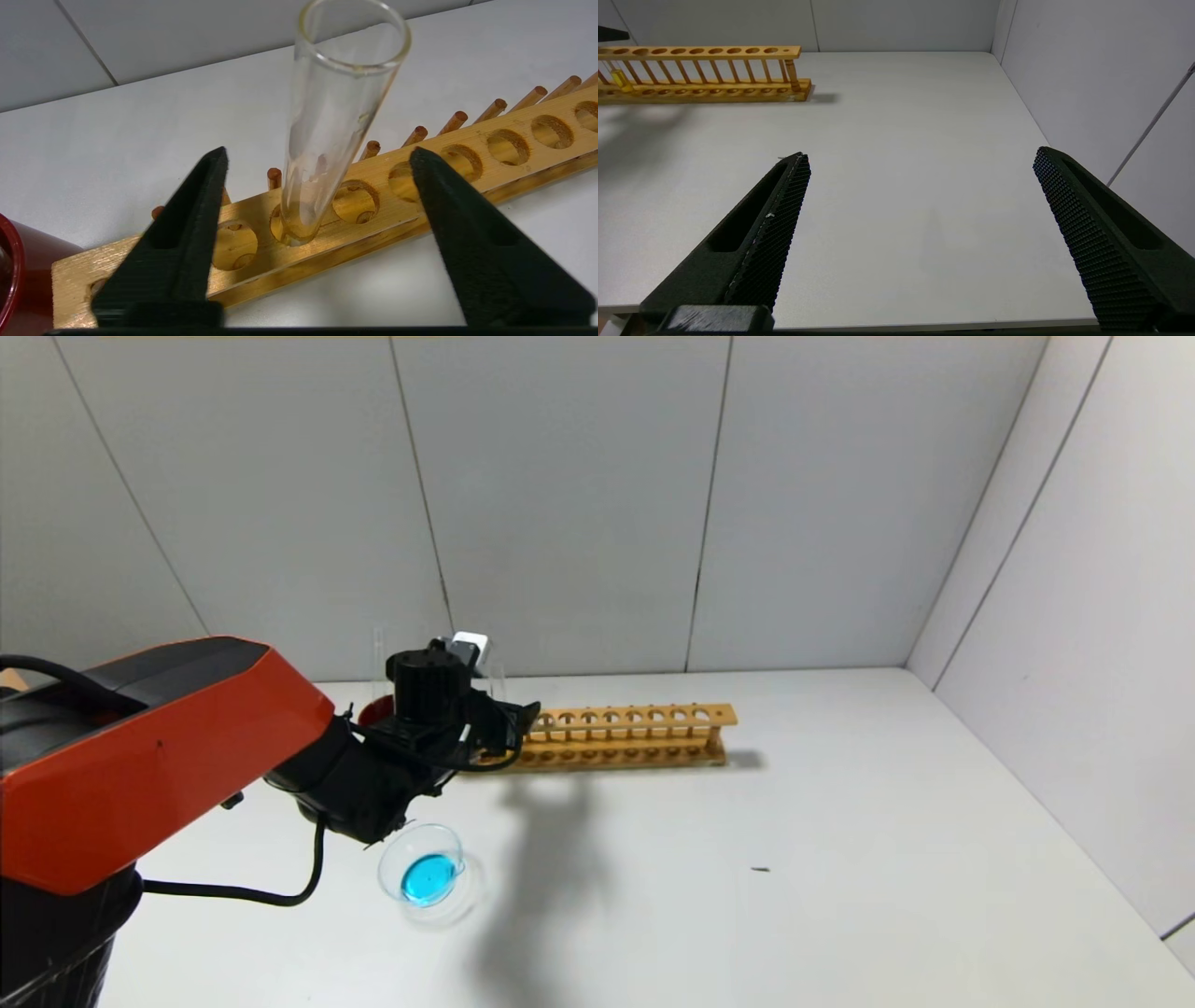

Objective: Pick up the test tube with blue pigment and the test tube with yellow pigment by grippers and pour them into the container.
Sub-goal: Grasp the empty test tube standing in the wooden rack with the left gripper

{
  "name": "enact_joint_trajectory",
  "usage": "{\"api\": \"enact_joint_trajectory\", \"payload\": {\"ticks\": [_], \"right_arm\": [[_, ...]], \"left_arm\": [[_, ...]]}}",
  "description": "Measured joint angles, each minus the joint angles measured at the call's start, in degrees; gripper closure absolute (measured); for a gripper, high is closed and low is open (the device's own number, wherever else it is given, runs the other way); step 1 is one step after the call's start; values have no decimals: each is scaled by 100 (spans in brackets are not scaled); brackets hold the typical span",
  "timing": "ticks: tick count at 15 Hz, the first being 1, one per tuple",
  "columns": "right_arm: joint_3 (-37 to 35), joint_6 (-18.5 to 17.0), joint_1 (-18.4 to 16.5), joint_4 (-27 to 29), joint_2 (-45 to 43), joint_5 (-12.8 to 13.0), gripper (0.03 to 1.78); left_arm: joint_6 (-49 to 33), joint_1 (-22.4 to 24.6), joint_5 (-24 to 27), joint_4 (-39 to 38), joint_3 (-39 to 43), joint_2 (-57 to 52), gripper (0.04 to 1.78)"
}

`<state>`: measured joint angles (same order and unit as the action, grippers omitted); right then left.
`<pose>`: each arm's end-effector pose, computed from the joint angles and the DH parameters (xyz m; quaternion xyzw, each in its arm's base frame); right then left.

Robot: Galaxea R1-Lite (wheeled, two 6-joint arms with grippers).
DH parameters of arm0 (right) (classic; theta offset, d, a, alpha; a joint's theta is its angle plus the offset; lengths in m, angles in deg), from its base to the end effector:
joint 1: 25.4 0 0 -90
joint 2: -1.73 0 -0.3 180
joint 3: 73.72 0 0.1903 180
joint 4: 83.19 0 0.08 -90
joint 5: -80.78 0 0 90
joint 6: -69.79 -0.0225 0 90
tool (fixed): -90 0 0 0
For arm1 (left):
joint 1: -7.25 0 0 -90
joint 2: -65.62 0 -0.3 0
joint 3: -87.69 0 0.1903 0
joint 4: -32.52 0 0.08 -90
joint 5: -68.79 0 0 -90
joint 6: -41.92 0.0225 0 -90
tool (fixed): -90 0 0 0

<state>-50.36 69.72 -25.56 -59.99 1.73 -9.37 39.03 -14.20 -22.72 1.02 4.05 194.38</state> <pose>-0.0228 0.0001 0.0757 0.0006 -0.0014 -0.0001 1.0000 0.3927 -0.1537 0.0750 -0.0011 0.1205 -0.1689 0.9782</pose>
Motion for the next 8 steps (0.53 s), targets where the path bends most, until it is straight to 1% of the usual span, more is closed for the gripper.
{"api": "enact_joint_trajectory", "payload": {"ticks": [1, 3, 5, 6, 8], "right_arm": [[0, -2, -5, 2, 0, 0, 6], [0, -2, -2, 0, 0, 0, 6], [0, -2, 0, 0, 0, 0, 6], [0, -2, 0, 0, 0, 0, 6], [0, -2, 0, 0, 0, 2, 6]], "left_arm": [[2, 0, -2, 2, -1, 1, 69], [5, 0, -2, 7, -1, 17, 109], [17, 4, -11, 11, -1, 32, 139], [72, 6, -17, 11, -1, 34, 148], [152, 4, -20, 5, -1, 39, 151]]}}
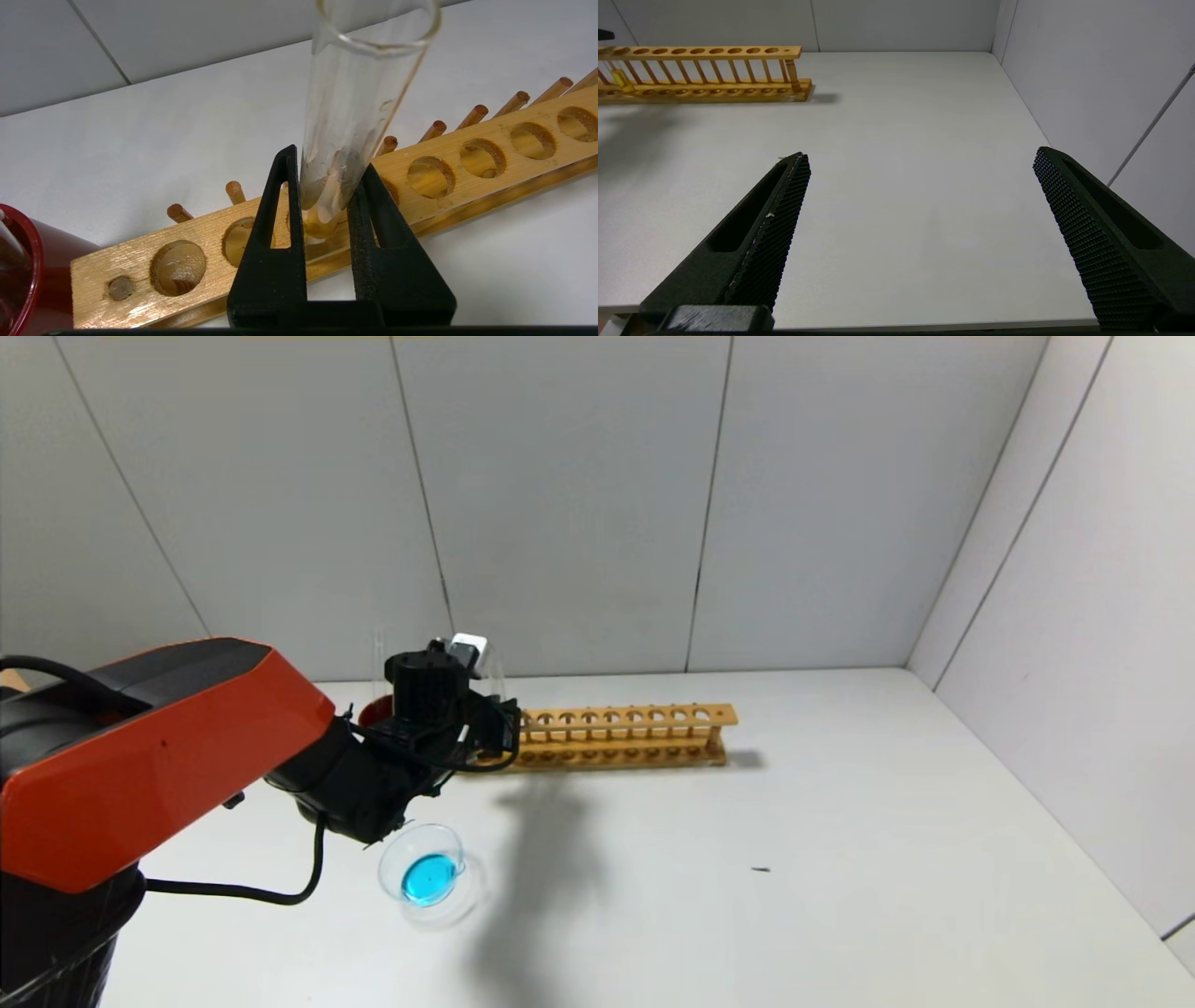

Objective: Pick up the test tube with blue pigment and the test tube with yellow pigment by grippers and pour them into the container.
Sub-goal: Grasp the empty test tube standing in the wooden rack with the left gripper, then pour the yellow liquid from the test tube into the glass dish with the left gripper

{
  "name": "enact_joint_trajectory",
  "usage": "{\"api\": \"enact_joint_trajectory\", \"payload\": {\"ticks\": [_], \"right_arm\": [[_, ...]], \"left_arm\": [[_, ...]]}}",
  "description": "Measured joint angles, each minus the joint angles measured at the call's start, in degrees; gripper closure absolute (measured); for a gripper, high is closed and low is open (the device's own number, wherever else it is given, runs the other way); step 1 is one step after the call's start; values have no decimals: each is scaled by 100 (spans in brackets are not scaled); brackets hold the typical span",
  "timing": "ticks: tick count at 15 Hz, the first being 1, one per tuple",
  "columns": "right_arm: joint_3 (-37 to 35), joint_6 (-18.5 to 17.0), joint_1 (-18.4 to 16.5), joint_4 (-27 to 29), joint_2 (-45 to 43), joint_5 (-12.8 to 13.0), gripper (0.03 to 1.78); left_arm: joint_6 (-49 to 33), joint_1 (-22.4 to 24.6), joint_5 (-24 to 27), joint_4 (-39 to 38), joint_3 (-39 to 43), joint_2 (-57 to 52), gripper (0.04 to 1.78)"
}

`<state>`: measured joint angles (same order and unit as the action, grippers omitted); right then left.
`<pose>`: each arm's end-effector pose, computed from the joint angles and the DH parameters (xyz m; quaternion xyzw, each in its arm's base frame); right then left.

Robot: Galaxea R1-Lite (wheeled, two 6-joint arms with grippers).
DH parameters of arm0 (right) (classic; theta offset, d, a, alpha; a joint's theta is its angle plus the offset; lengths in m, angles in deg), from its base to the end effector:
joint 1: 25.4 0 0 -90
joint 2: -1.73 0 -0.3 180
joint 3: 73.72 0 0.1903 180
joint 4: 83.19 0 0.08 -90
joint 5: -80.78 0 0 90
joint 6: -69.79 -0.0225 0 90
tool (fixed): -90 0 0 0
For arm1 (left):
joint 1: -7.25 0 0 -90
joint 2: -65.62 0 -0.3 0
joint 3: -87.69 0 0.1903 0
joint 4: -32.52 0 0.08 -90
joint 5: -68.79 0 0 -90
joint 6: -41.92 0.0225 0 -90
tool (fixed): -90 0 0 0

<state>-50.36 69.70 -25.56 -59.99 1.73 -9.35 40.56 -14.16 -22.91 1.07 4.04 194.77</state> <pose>-0.0228 0.0001 0.0757 0.0008 -0.0014 -0.0003 1.0000 0.3933 -0.1535 0.0720 0.0129 0.1218 -0.1684 0.9781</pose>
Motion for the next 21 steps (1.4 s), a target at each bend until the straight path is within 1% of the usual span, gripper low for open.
{"api": "enact_joint_trajectory", "payload": {"ticks": [7, 9, 14, 17, 19, 21], "right_arm": [[0, 0, 0, 0, 0, 0, 6], [0, 0, -2, 0, 0, -2, 6], [0, 0, -2, 0, 0, -2, 6], [0, 0, 0, 0, 0, -2, 6], [0, 2, 0, 0, 0, -2, 6], [0, 0, -5, 0, 0, -2, 6]], "left_arm": [[263, -9, 9, 113, -93, -207, 151], [367, -15, -9, 450, -328, -424, 151], [461, -28, -57, 1635, -1170, -1119, 151], [591, -28, -61, 2048, -1428, -1519, 151], [764, -28, -52, 2277, -1329, -1874, 151], [1269, 27, 4, 2398, -818, -2299, 151]]}}
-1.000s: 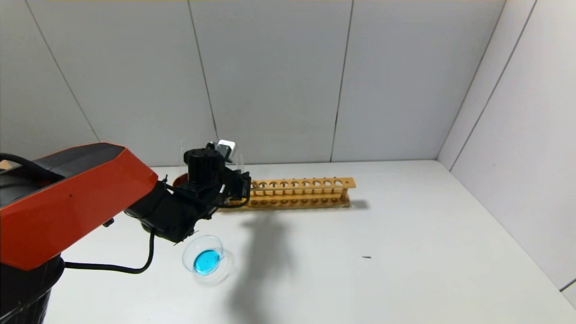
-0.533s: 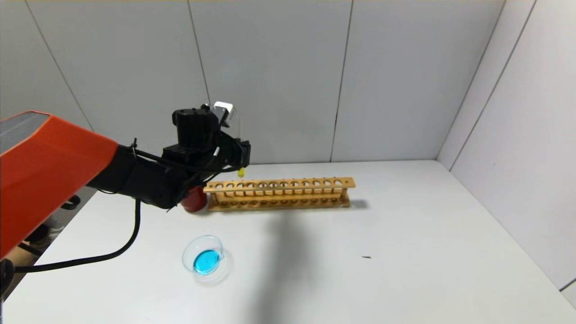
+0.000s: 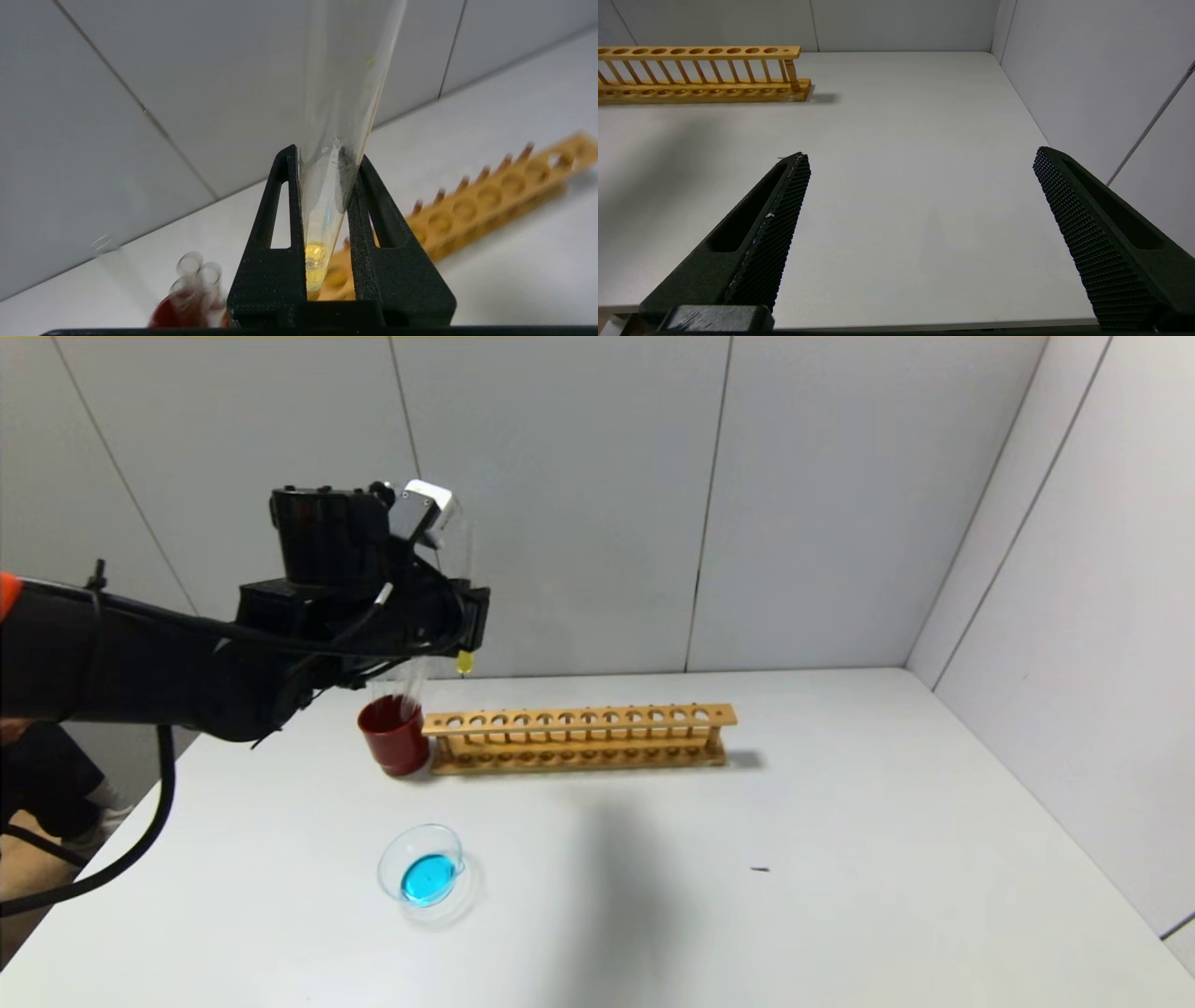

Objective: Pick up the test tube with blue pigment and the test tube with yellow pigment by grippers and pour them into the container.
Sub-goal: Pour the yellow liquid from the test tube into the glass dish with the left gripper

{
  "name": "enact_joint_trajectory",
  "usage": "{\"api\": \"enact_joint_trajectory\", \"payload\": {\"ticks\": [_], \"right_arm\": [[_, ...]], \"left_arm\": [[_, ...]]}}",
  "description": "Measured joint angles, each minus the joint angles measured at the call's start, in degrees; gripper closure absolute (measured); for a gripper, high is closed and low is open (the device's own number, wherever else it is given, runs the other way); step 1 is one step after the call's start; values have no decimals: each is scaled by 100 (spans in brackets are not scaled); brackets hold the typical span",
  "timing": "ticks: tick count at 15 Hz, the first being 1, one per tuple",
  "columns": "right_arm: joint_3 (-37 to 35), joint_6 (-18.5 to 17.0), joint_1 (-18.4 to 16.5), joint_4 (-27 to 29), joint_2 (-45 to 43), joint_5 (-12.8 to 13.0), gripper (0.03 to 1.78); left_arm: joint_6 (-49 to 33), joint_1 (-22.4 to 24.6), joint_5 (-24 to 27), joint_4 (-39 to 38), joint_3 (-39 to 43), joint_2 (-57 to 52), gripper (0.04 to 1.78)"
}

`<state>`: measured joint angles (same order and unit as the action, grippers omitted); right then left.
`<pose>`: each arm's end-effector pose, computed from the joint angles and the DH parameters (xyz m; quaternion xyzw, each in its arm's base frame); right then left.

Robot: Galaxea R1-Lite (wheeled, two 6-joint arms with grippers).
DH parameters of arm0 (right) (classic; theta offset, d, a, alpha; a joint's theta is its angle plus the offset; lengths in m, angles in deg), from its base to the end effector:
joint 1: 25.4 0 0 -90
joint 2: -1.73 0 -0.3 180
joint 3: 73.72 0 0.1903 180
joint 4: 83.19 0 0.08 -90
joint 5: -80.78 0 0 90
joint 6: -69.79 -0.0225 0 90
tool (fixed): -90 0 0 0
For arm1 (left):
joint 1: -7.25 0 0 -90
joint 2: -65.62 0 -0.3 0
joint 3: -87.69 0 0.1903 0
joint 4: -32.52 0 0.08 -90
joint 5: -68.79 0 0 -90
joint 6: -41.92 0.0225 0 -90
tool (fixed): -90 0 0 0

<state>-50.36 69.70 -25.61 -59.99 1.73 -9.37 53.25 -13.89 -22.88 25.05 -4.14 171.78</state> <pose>-0.0228 0.0001 0.0757 0.0008 -0.0014 -0.0005 1.0000 0.3450 -0.1327 0.2288 0.1089 0.0417 -0.1738 0.9779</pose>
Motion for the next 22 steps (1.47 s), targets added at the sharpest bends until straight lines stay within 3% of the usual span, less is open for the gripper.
{"api": "enact_joint_trajectory", "payload": {"ticks": [3, 6, 8, 9, 14, 22], "right_arm": [[0, 0, 2, 0, 0, 0, 6], [0, 0, 5, 0, 0, 0, 6], [0, 0, 5, 0, 0, 0, 6], [0, 2, 2, 0, 0, 0, 6], [0, 0, 2, 0, 0, 0, 6], [0, 0, 0, 0, 0, 0, 6]], "left_arm": [[1469, 656, 655, 4, 1003, -578, 151], [3357, 1734, 2130, 55, 1569, -884, 151], [4730, 2147, 2945, 204, 1705, -937, 151], [5337, 2239, 3111, 304, 1734, -942, 151], [7786, 2320, 3177, 750, 1952, -853, 151], [9950, 2314, 3149, 764, 1979, -368, 151]]}}
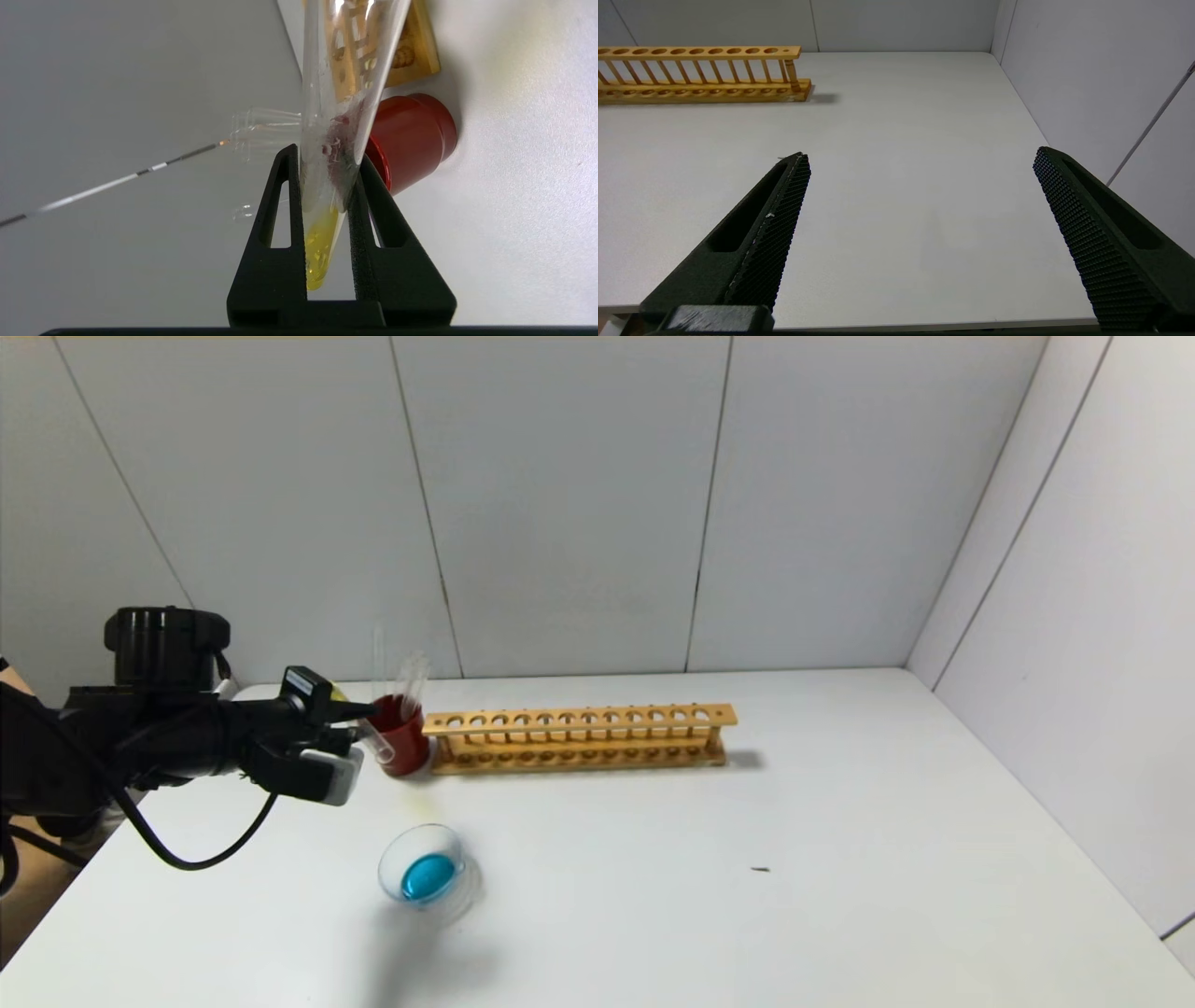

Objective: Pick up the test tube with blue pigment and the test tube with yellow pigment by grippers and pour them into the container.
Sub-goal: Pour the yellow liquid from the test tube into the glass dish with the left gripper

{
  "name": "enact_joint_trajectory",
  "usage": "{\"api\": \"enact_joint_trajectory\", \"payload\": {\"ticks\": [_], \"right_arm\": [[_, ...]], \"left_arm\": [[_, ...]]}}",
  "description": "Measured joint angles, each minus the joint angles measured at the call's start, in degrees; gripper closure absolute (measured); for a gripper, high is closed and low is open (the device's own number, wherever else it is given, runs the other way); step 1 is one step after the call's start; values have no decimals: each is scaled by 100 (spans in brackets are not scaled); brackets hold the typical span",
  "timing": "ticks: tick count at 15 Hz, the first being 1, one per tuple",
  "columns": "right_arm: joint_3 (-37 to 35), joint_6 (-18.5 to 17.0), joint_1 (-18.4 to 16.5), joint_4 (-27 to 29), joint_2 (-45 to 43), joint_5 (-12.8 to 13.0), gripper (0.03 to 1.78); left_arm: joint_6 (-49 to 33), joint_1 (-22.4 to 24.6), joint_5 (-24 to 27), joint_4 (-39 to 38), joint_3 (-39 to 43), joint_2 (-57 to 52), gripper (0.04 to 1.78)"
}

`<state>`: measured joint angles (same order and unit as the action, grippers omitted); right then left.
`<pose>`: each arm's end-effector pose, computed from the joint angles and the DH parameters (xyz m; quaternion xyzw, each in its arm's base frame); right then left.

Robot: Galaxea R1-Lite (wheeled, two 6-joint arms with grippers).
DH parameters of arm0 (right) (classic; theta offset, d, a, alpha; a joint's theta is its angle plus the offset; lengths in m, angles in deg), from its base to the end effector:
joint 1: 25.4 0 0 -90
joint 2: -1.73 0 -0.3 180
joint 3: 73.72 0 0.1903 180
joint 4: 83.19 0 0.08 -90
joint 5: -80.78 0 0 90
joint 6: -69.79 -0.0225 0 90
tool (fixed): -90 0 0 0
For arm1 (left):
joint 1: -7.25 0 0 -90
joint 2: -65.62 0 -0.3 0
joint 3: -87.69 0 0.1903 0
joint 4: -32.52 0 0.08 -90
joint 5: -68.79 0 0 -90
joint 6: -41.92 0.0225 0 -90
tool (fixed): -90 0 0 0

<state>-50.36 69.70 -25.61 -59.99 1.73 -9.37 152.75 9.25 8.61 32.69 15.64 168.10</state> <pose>-0.0228 0.0001 0.0757 0.0008 -0.0014 -0.0005 1.0000 0.3148 -0.0002 0.1459 0.7298 -0.0469 -0.3405 0.5910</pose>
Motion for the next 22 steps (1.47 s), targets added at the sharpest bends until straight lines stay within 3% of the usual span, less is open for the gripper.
{"api": "enact_joint_trajectory", "payload": {"ticks": [14, 22], "right_arm": [[0, 0, 5, 2, 0, 0, 6], [0, 2, 0, 0, 0, 2, 6]], "left_arm": [[1691, -96, 6, 557, -74, 316, 151], [2502, -63, -28, 802, -612, 686, 151]]}}
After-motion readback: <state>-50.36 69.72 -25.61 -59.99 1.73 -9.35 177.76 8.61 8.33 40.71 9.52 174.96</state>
